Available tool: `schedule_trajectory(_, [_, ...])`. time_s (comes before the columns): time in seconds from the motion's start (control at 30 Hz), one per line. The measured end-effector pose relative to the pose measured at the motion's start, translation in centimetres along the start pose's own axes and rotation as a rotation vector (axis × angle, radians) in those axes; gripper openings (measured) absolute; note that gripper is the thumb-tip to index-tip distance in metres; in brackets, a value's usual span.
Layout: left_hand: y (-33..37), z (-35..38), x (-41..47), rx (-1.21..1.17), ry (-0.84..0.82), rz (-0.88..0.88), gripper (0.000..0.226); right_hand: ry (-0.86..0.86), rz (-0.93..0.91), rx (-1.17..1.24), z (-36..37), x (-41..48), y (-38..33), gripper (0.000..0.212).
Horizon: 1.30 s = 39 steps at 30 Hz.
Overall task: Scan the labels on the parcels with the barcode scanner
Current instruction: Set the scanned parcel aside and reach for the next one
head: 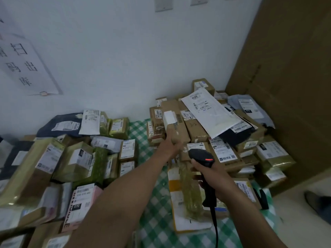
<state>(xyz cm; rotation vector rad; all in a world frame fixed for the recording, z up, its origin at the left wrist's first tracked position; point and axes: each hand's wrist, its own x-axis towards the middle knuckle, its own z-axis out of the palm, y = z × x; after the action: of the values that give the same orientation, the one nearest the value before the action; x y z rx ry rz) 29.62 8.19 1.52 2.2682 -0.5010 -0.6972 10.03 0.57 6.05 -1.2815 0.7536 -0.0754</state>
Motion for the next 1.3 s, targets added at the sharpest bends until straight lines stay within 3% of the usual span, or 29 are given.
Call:
schedule_trajectory(0.23, [-1.7,1.9,2.7,-0.254,-0.005,-0.008,0.091,-0.037,0.036,-0.005,-1.6,1.6,0.8,0.015])
schedule_trajectory(0.37, [-0.2,2.0,0.9,-0.547,0.094,-0.041,0.079,-0.047,0.056,0.0,-2.1,2.3,1.2,0.018])
schedule_trajectory(0.53, [-0.4,1.8,-1.8,-0.697,0.223,-0.001,0.07,-0.088,0.052,-0.004,-2.5,2.5,1.1,0.021])
schedule_trajectory(0.73, [-2.2,1.3,-9.1,-0.649,0.407,0.128,0.074,-0.135,-0.065,0.018,-2.5,2.2,0.0,0.023])
schedule_trajectory(0.9, [-3.9,1.4,-12.2,-0.414,0.499,0.142,0.079,-0.164,-0.119,-0.031,-0.7,2.3,0.3,0.03])
schedule_trajectory(1.0, [-4.3,1.7,-13.6,-0.312,0.54,0.092,0.078,-0.165,-0.106,-0.059,0.1,1.9,0.8,0.007])
schedule_trajectory(1.13, [-4.8,2.0,-16.4,-0.357,0.571,0.079,0.086,-0.17,-0.164,-0.005,0.7,1.4,0.6,0.008])
schedule_trajectory(1.2, [-4.9,2.1,-17.5,-0.438,0.598,0.07,0.093,-0.14,-0.188,0.054,1.3,1.0,0.2,0.021])
schedule_trajectory(1.3, [-4.1,2.4,-19.1,-0.454,0.623,0.061,0.086,-0.102,-0.217,0.128,2.6,0.2,0.1,0.039])
